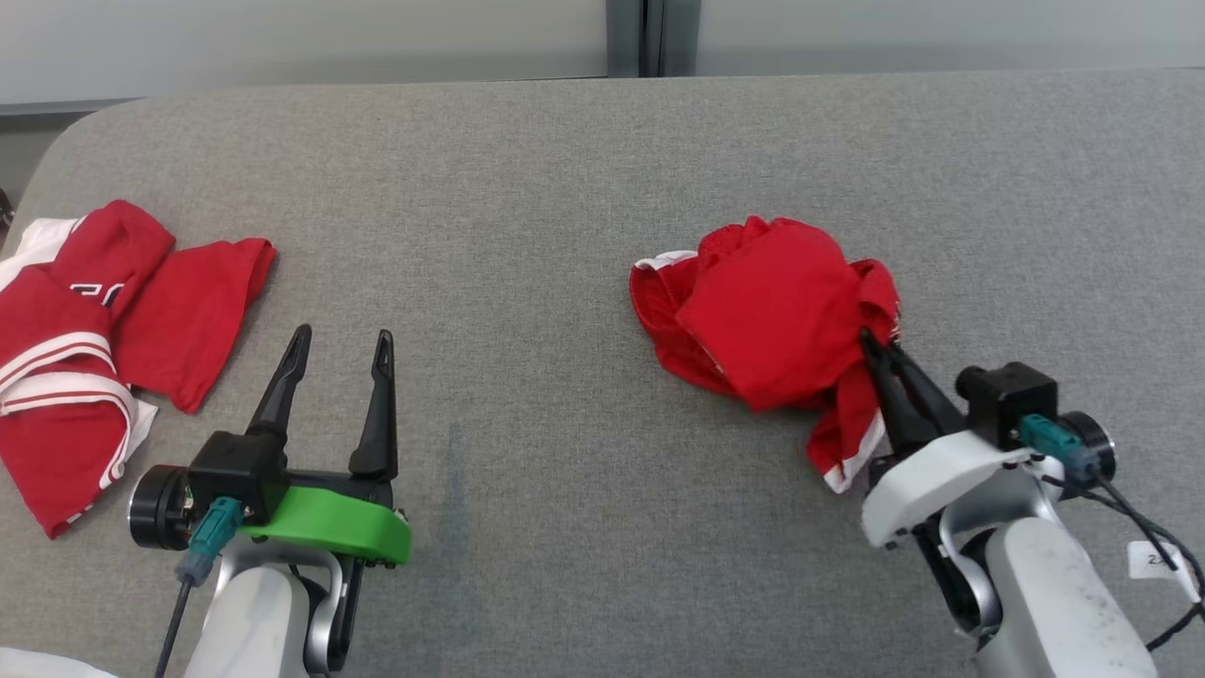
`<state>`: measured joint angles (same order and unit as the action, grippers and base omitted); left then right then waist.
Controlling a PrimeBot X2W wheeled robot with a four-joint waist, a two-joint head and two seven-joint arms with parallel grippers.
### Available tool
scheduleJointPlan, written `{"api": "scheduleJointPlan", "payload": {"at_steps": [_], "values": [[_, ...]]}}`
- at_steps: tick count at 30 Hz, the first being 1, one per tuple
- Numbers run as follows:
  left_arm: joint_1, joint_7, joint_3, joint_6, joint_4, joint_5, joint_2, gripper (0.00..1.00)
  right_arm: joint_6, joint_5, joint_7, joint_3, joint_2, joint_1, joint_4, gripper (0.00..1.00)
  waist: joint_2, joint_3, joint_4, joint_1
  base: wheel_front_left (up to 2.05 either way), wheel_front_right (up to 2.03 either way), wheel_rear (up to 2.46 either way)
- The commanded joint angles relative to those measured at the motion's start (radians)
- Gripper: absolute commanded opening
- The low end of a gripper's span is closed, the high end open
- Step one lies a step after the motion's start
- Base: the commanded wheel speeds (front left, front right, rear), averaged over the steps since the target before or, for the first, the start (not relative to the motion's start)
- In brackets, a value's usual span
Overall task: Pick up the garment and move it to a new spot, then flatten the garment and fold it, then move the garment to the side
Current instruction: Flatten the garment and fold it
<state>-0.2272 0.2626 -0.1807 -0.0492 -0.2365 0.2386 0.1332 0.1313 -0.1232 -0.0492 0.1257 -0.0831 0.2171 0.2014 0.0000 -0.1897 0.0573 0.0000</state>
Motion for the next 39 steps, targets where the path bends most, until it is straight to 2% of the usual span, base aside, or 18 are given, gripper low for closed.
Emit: {"api": "scheduleJointPlan", "payload": {"at_steps": [1, 9, 10, 11, 16, 23, 29, 39], "values": [[-0.014, 0.003, 0.006, -0.005, 0.0, -0.008, -0.004, 1.0, -0.001, -0.012, -0.007, -0.041, -0.002, 0.008, 0.002, 0.0, 0.0, -0.002, -0.004, 0.0, 0.0, 0.0, 0.0], [-0.026, 0.003, 0.015, -0.017, -0.001, -0.028, -0.014, 1.0, -0.001, -0.052, -0.021, -0.268, 0.011, 0.008, 0.059, 0.0, 0.0, -0.018, -0.013, 0.0, 0.0, 0.0, 0.0], [-0.027, 0.003, 0.015, -0.019, -0.001, -0.03, -0.014, 1.0, -0.001, -0.064, -0.024, -0.288, 0.015, 0.009, 0.072, 0.76, 0.0, -0.021, -0.014, 0.0, 0.0, 0.0, 0.0], [-0.029, 0.003, 0.017, -0.021, -0.001, -0.031, -0.015, 1.0, -0.001, -0.065, -0.024, -0.302, 0.016, 0.01, 0.087, 0.99, 0.0, -0.023, -0.015, 0.0, 0.0, 0.0, 0.0], [-0.031, 0.003, 0.024, -0.025, -0.002, -0.038, -0.019, 1.0, -0.001, -0.088, -0.094, -0.331, 0.015, 0.017, 0.107, 1.0, 0.0, -0.03, -0.019, 0.0, 0.0, 0.0, 0.0], [-0.006, 0.003, 0.043, -0.024, 0.005, -0.043, -0.024, 1.0, -0.001, -0.041, -0.182, -0.246, -0.046, -0.036, -0.009, 1.0, 0.0, -0.017, -0.031, 0.0, 0.0, 0.0, 0.0], [0.021, 0.003, 0.054, -0.025, 0.002, -0.047, -0.029, 1.0, -0.001, -0.027, -0.169, -0.148, -0.056, -0.099, -0.126, 1.0, 0.0, 0.019, -0.042, 0.0, 0.0, 0.0, 0.0], [0.059, 0.003, 0.06, -0.028, -0.005, -0.053, -0.033, 1.0, -0.001, -0.027, -0.116, -0.102, -0.021, -0.205, -0.25, 1.0, 0.0, 0.059, -0.058, 0.0, 0.0, 0.0, 0.0]]}}
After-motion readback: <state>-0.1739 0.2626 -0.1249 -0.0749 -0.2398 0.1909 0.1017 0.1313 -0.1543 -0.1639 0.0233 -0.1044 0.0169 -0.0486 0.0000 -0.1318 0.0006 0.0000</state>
